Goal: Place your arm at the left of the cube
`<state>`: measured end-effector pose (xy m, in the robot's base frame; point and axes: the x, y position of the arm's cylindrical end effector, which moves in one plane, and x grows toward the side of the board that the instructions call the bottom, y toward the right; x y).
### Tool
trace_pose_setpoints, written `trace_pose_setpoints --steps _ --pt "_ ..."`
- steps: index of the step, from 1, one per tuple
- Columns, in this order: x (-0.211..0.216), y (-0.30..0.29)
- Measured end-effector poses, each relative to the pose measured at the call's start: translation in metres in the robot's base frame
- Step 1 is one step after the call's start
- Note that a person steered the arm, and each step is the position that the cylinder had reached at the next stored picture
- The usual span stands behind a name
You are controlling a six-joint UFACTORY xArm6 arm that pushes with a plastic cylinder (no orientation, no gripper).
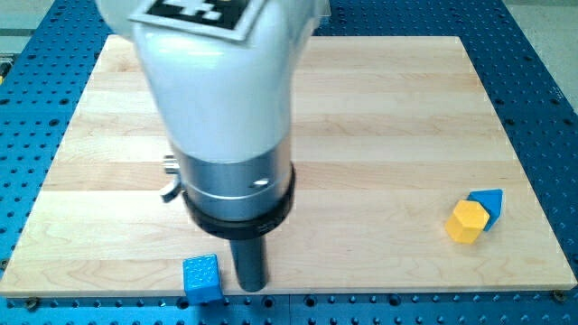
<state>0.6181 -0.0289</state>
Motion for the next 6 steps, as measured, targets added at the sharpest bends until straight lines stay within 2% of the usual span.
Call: trace_pose_setpoints --steps 1,2,3,4,6 --pt "-0.021 0.03" --pt "-0.086 -0.006" --pt "-0.095 -0.144" --pt "0.0 -0.209" --pt "0.001 -0.189"
